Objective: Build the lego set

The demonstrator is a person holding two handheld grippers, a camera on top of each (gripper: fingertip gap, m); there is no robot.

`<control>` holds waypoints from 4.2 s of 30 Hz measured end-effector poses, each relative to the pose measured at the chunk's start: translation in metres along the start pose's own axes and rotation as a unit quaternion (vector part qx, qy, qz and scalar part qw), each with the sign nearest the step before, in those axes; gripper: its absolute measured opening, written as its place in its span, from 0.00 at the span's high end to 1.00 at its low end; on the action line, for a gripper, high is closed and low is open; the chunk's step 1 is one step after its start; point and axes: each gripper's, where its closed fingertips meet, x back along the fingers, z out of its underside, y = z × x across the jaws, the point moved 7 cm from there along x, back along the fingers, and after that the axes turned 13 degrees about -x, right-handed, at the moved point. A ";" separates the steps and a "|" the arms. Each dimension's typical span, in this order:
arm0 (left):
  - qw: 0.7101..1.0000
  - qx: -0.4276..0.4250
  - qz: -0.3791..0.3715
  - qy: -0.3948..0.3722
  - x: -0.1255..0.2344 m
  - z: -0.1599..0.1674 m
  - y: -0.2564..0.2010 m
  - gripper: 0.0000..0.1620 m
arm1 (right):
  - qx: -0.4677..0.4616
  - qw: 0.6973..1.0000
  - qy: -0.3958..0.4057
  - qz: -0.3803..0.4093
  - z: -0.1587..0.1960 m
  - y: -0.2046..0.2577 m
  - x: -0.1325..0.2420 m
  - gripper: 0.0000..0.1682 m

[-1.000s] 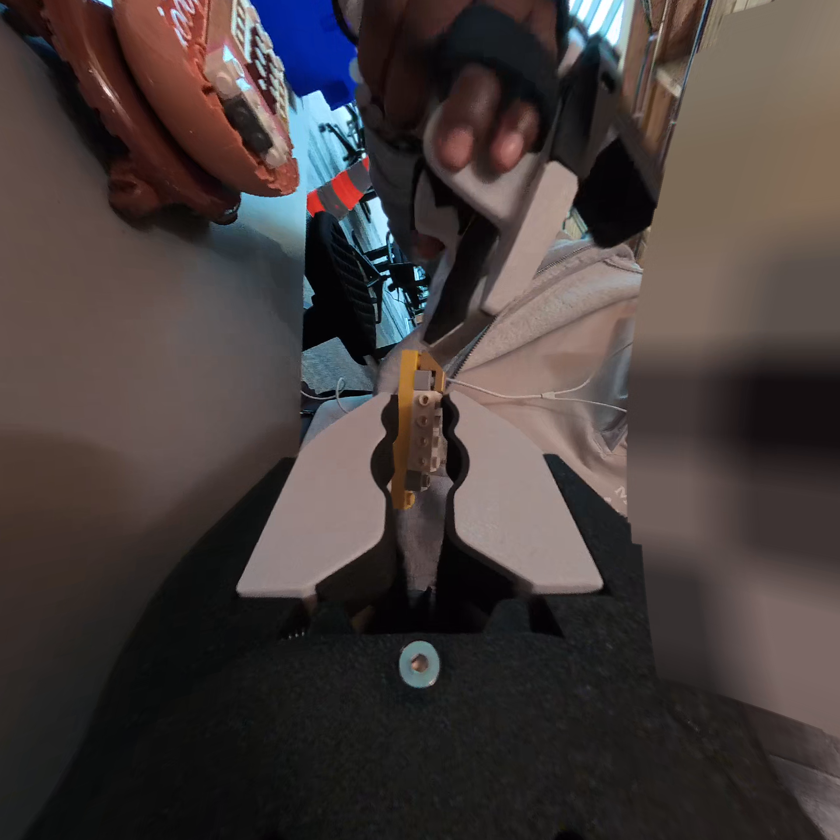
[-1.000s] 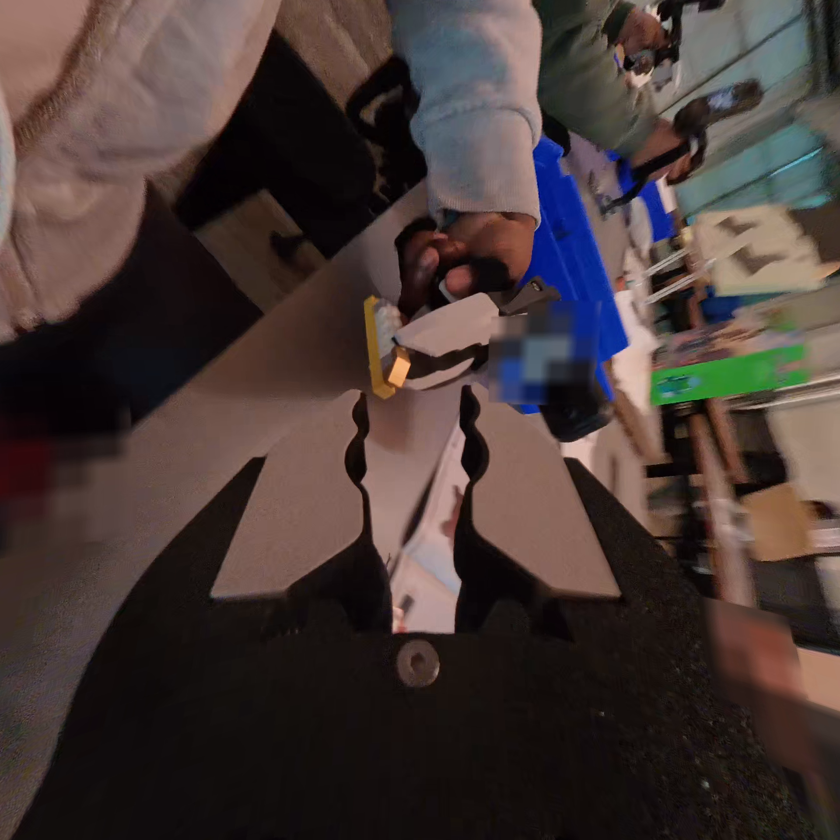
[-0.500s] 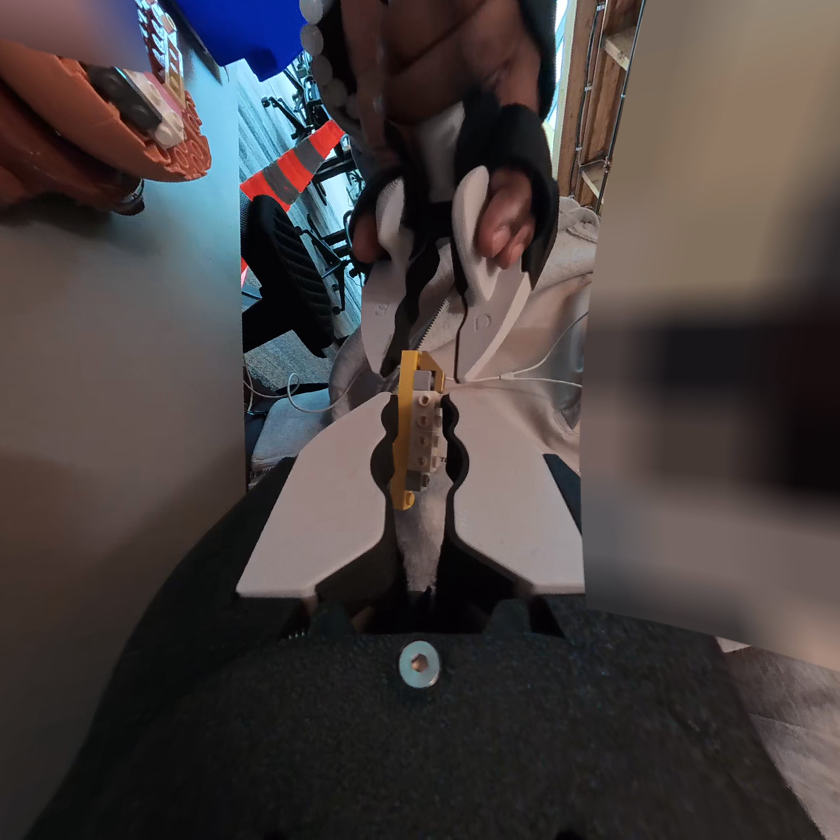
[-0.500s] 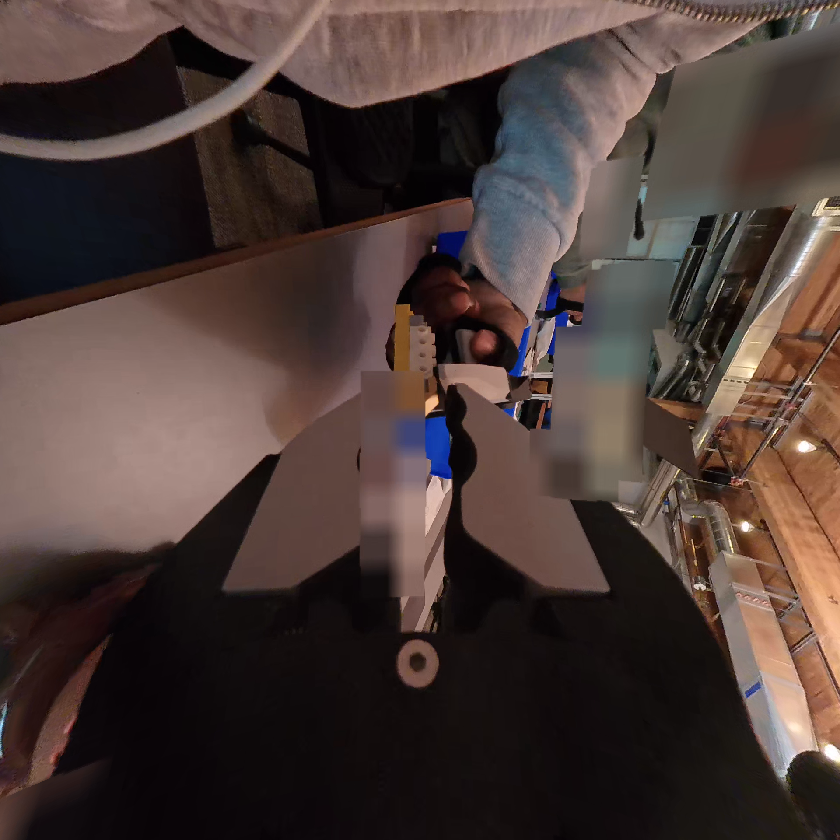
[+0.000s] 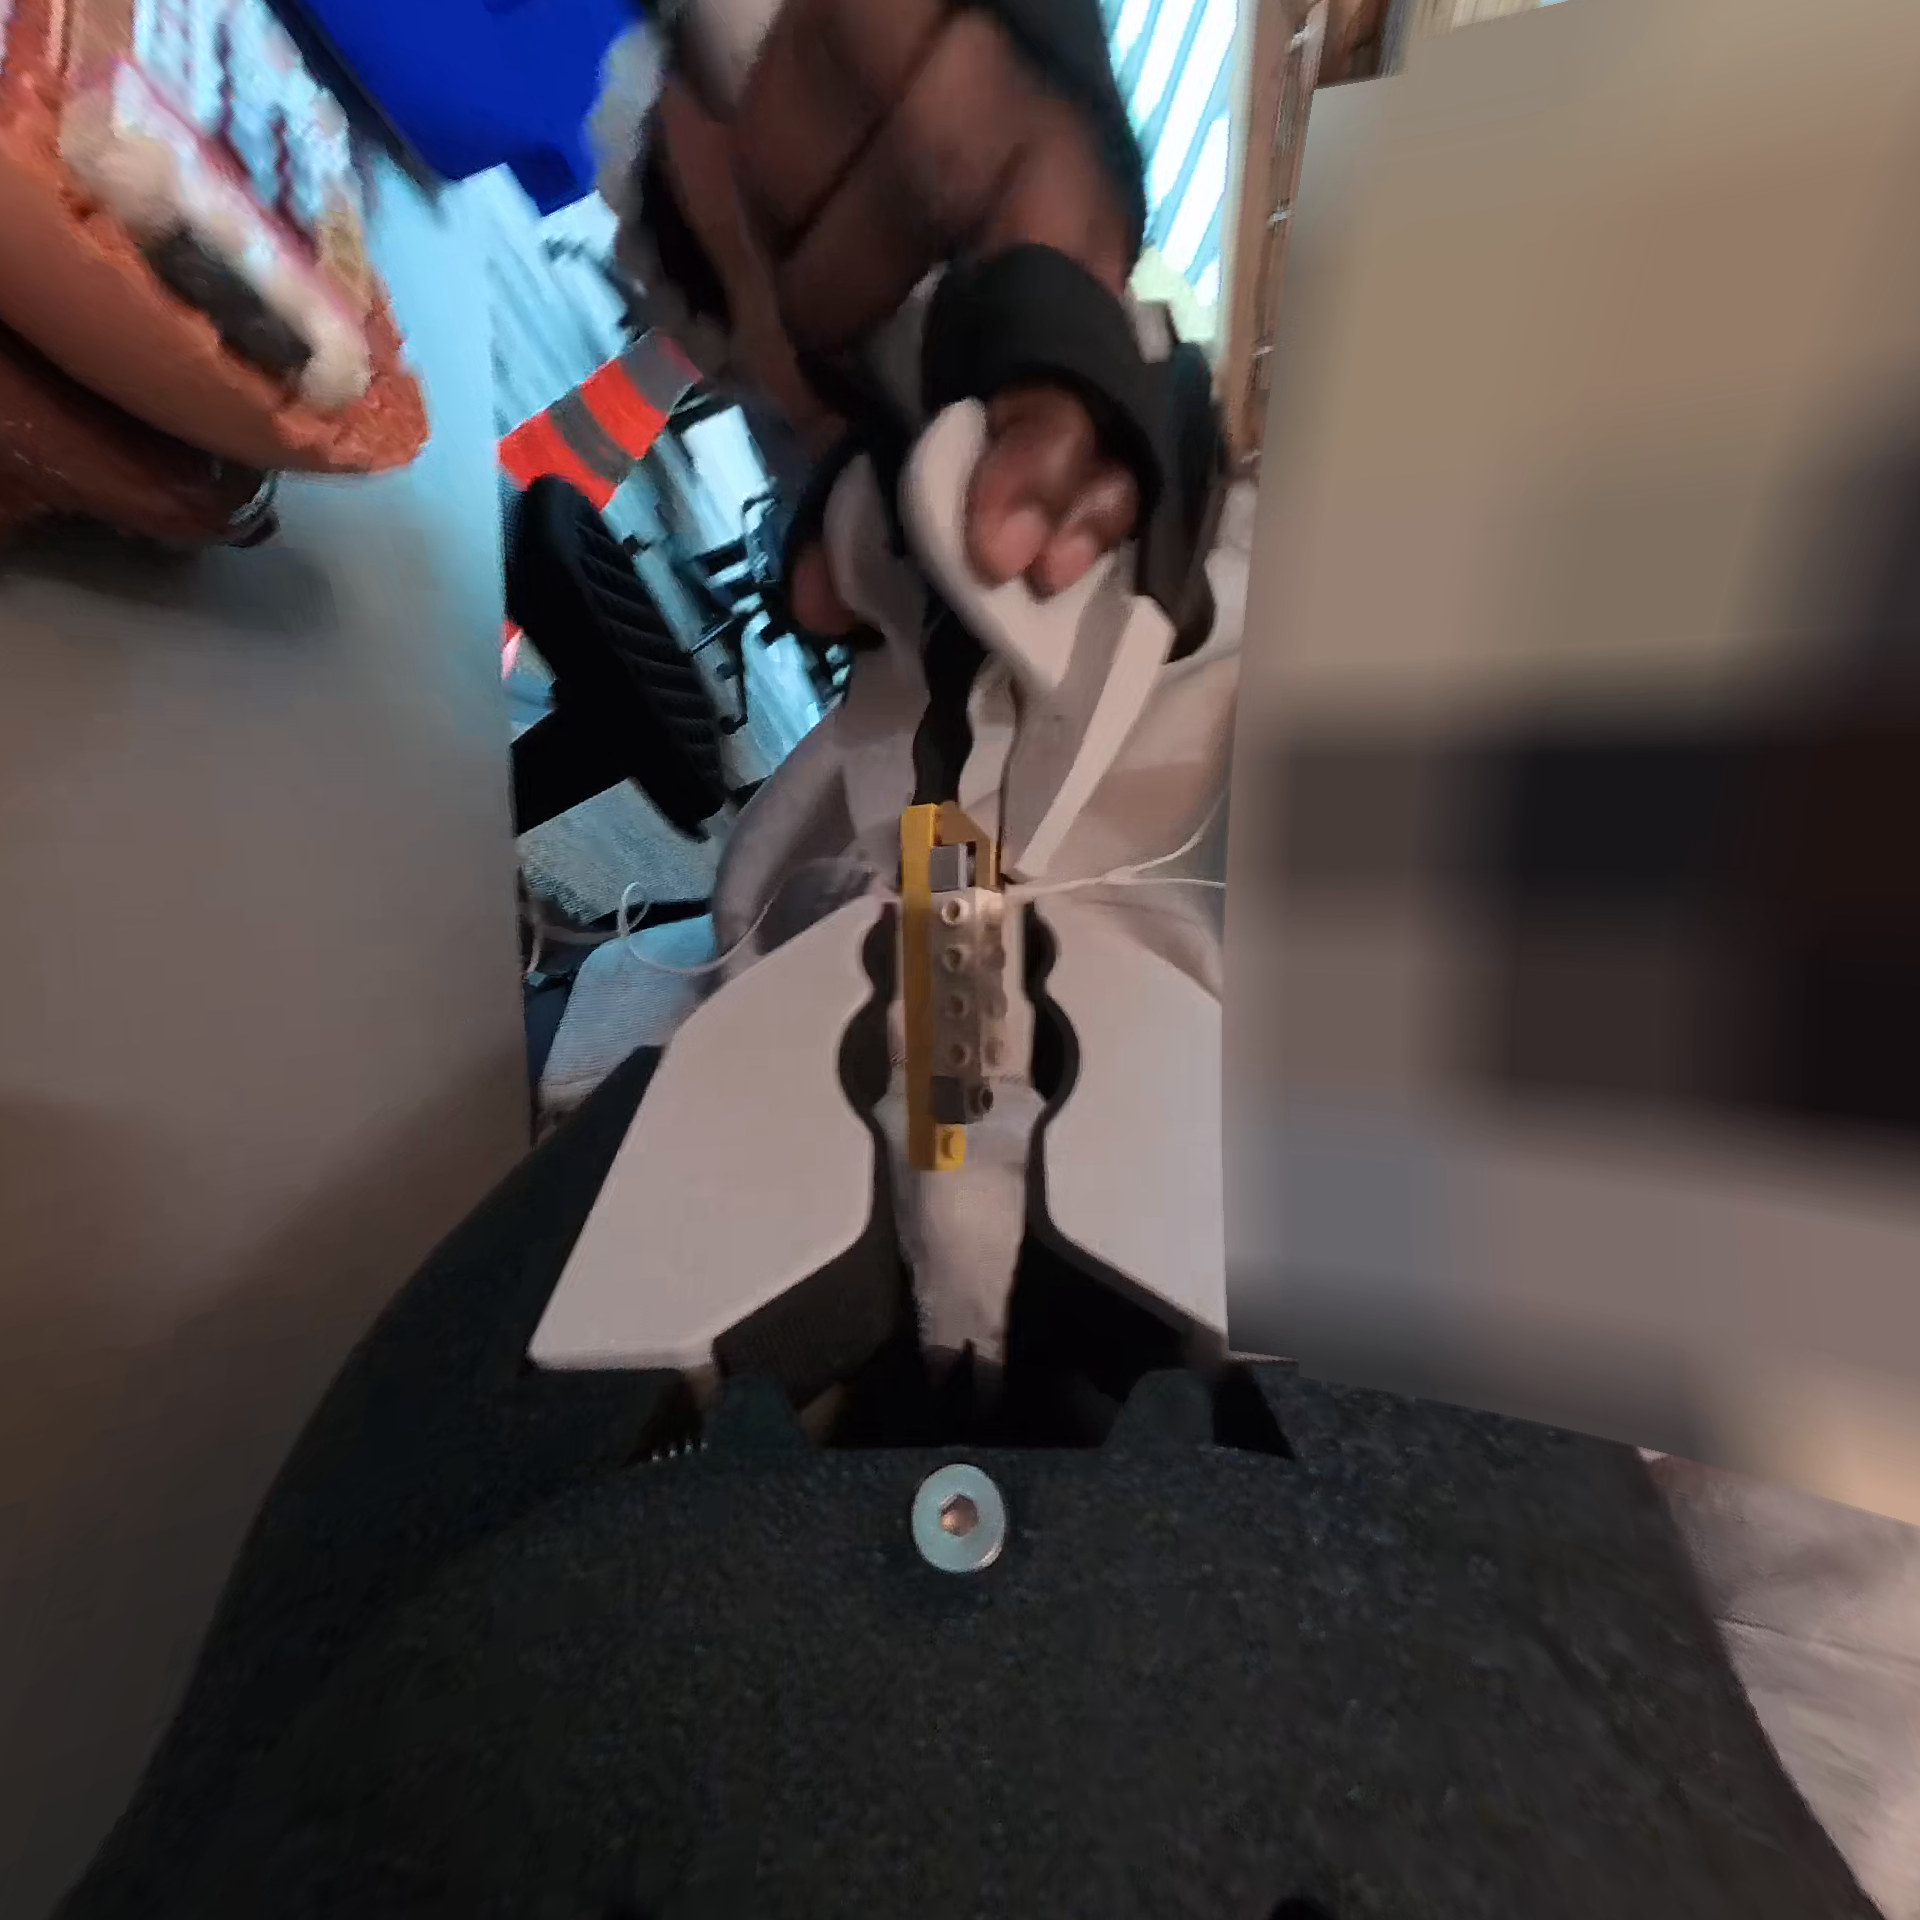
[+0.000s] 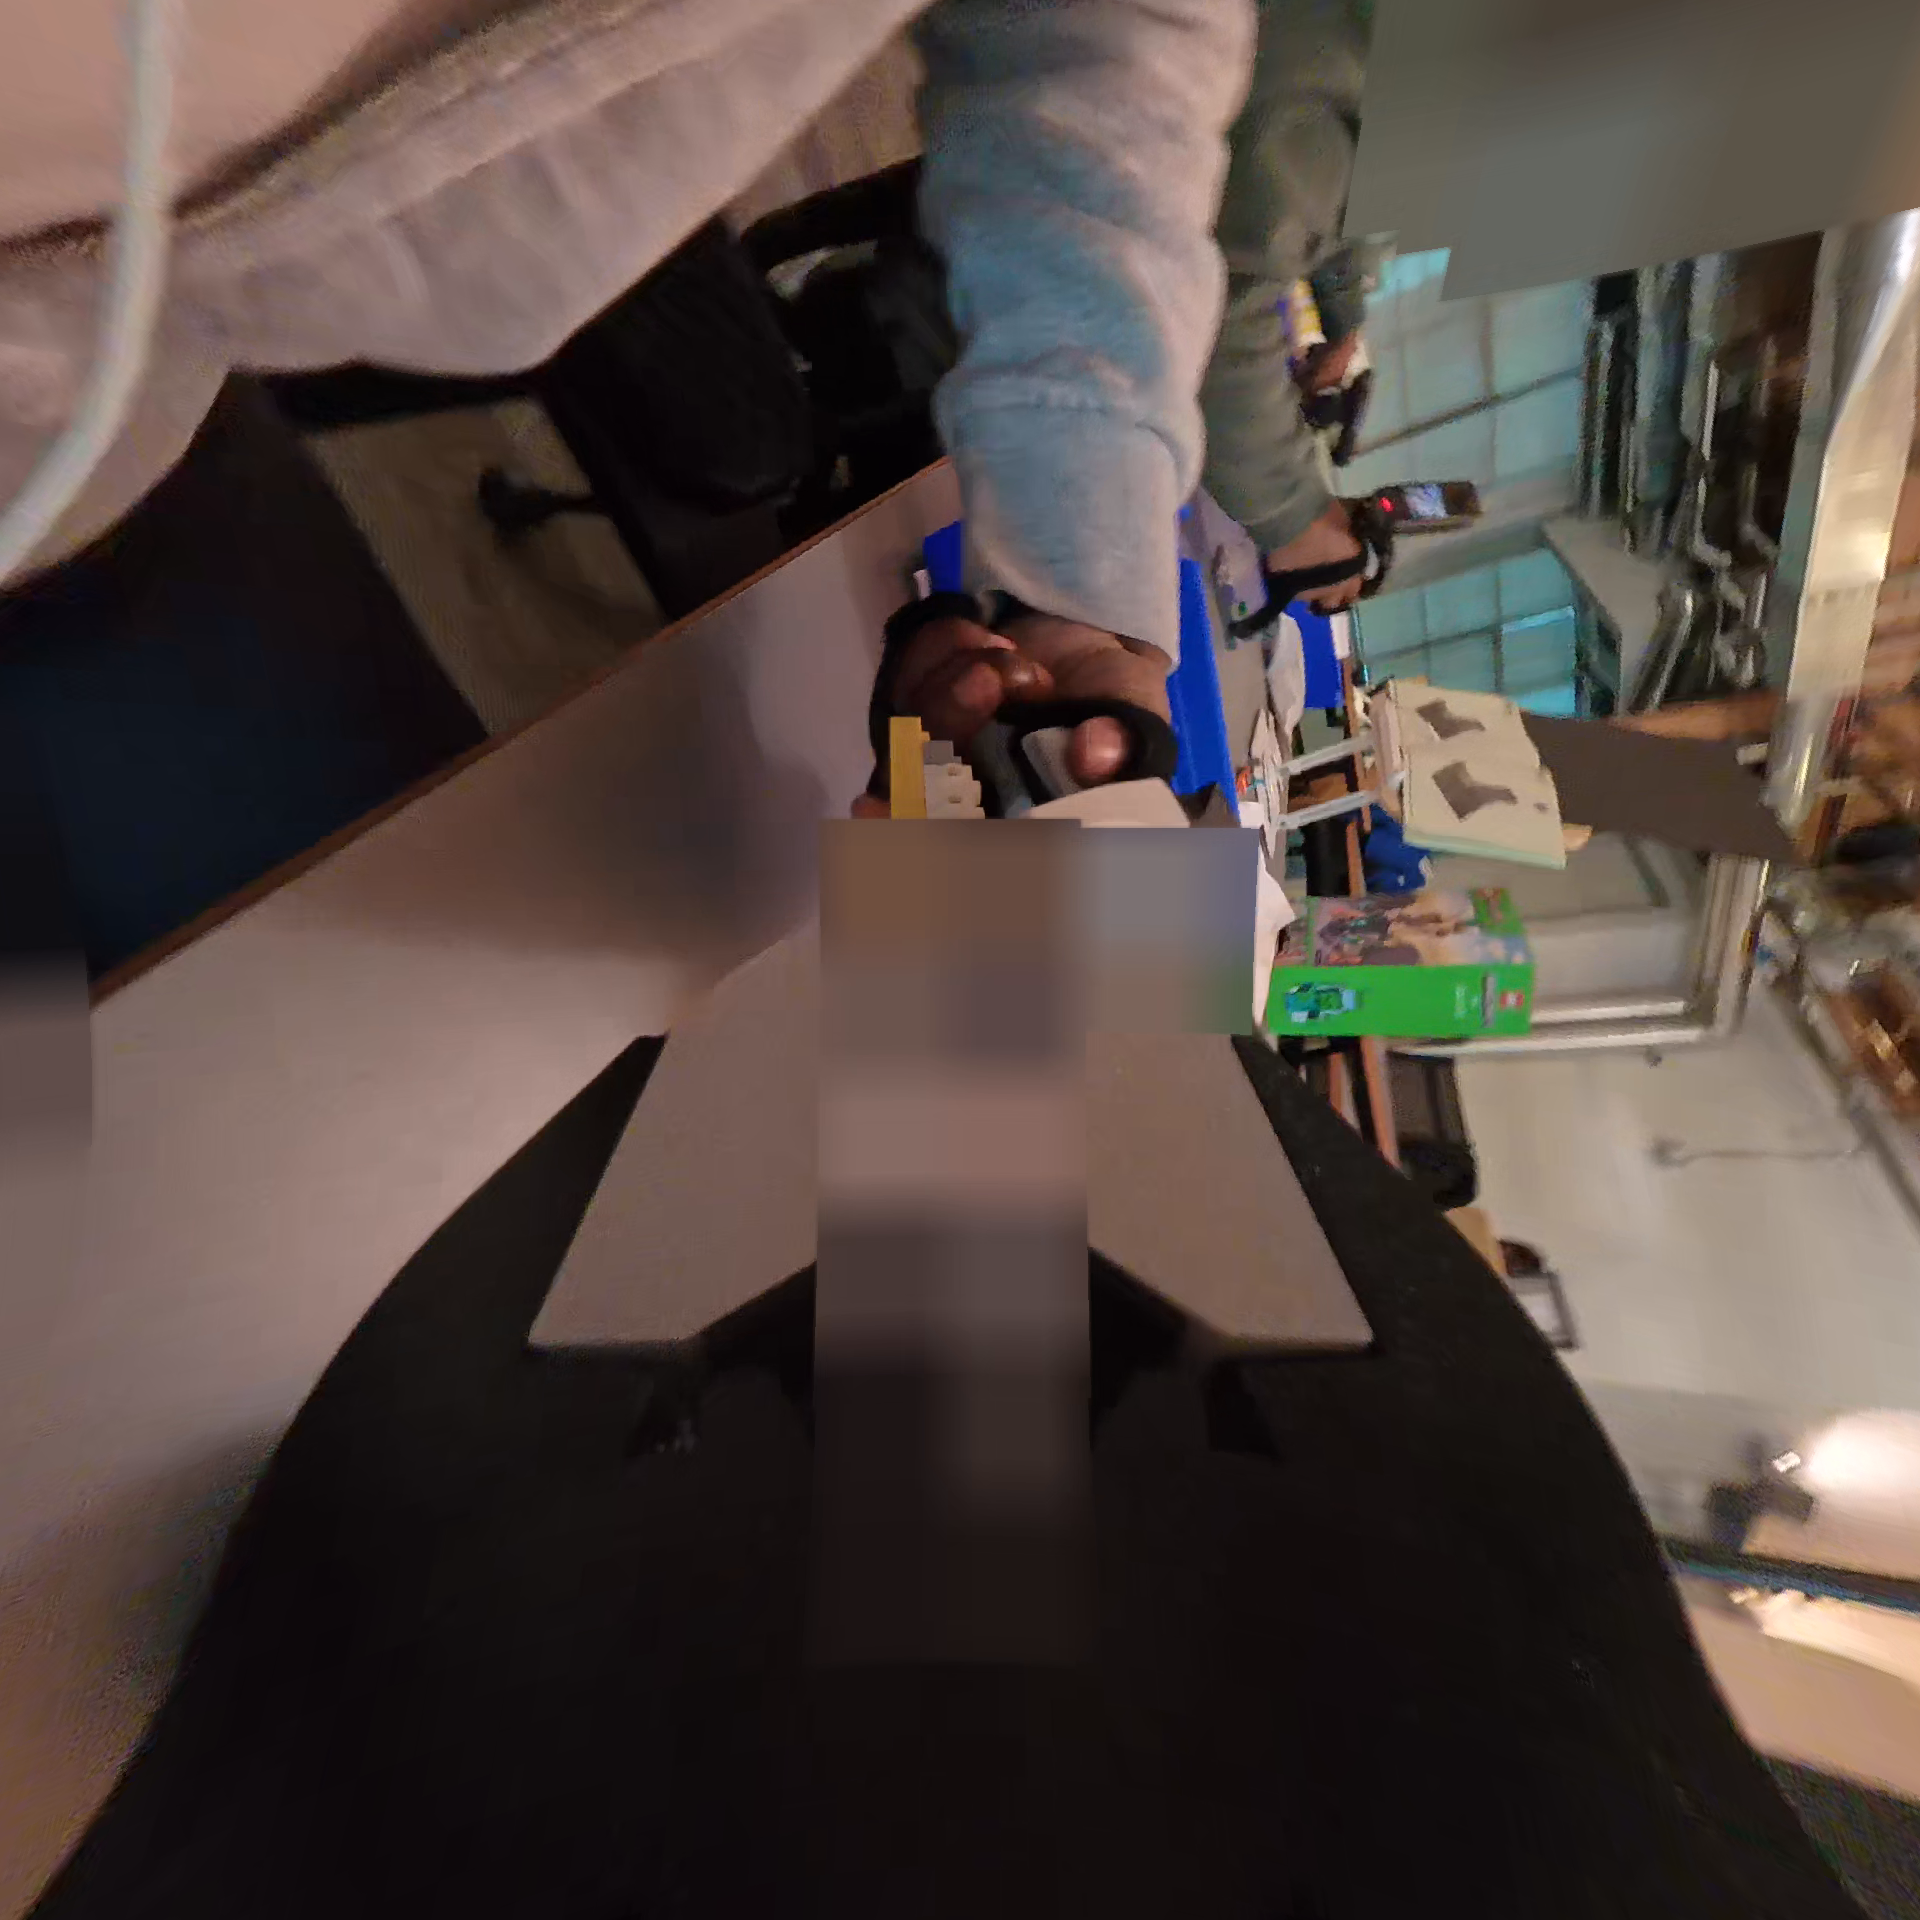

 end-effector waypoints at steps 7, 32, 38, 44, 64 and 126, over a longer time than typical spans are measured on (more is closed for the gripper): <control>0.934 -0.276 -0.225 -0.036 0.040 -0.033 -0.028 0.61 | -0.284 0.954 -0.040 0.091 0.027 -0.033 0.017 0.90; 0.487 -0.740 -0.460 0.050 -0.003 -0.030 -0.060 0.87 | -0.384 0.914 -0.076 0.107 0.016 -0.050 0.021 0.90; 0.427 -0.785 -0.444 0.062 -0.006 -0.028 -0.066 0.87 | -0.361 0.922 -0.086 0.107 0.012 -0.052 0.022 0.89; 0.407 -0.811 -0.415 0.066 -0.008 -0.027 -0.070 0.87 | -0.340 0.934 -0.088 0.070 0.006 -0.055 0.023 0.90; 0.377 -0.799 -0.467 0.035 -0.008 -0.037 -0.078 0.78 | -0.296 0.948 -0.040 0.107 -0.003 -0.069 0.032 0.91; 0.836 -0.408 -0.153 -0.332 -0.006 -0.042 -0.054 0.89 | -0.052 0.915 0.018 0.400 -0.014 -0.043 0.022 0.91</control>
